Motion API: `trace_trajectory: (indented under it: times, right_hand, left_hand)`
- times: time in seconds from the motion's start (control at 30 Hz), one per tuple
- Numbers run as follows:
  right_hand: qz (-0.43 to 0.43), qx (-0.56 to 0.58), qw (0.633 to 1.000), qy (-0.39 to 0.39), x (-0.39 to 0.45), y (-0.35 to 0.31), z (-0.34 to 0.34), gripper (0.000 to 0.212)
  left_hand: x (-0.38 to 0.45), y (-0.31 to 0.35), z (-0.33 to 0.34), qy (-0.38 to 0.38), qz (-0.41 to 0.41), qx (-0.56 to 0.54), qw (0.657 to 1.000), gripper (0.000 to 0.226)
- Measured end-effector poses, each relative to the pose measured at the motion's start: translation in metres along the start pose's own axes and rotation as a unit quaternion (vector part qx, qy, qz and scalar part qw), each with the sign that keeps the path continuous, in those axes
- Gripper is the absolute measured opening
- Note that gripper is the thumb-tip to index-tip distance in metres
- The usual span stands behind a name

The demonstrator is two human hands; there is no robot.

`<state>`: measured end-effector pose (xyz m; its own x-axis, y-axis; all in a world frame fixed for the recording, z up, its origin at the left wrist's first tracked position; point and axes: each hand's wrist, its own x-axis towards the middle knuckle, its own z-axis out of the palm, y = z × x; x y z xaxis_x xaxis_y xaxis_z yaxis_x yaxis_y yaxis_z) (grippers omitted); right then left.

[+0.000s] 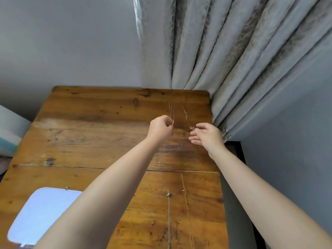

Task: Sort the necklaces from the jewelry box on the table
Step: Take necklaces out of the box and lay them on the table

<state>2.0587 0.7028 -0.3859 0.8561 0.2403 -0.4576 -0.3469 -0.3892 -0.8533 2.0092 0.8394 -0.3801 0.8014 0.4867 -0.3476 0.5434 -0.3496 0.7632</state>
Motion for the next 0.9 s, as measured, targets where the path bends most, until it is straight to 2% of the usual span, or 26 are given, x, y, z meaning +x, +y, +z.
trace_trajectory:
  times: [0.07, 0.17, 0.3, 0.4, 0.5, 0.57, 0.73, 0.9]
  right_hand:
    - [0.056, -0.033, 0.998, 0.005, -0.002, 0.038, 0.005, 0.017]
    - [0.081, -0.048, 0.995, 0.017, -0.009, 0.071, 0.009, 0.015]
    - [0.084, -0.064, 0.994, 0.032, -0.016, 0.079, 0.009, 0.009]
    - [0.11, -0.069, 0.991, 0.02, -0.021, 0.082, 0.006, 0.007]
    - [0.133, -0.094, 0.987, -0.008, -0.028, 0.083, 0.001, 0.009]
    - [0.139, -0.152, 0.978, -0.042, -0.034, 0.082, -0.003, 0.011]
    - [0.098, -0.28, 0.952, -0.081, -0.053, 0.074, -0.011, 0.01]
    - [0.049, -0.285, 0.95, -0.115, -0.087, 0.06, 0.01, 0.013]
  left_hand:
    - [-0.01, -0.029, 0.02, -0.039, -0.038, 0.019, 0.998, 0.019]
    - [-0.027, -0.058, 0.041, -0.08, -0.062, 0.033, 0.994, 0.02]
    - [-0.037, -0.065, 0.052, -0.067, -0.047, 0.08, 0.994, 0.015]
    - [-0.04, -0.064, 0.056, -0.07, -0.065, 0.098, 0.991, 0.012]
    - [-0.047, -0.067, 0.056, -0.065, -0.075, 0.128, 0.987, 0.022]
    - [-0.054, -0.07, 0.053, -0.06, -0.076, 0.153, 0.983, 0.025]
    - [-0.078, -0.077, 0.037, -0.055, -0.062, 0.169, 0.982, 0.032]
    - [-0.114, -0.09, 0.0, -0.044, -0.066, 0.174, 0.982, 0.031]
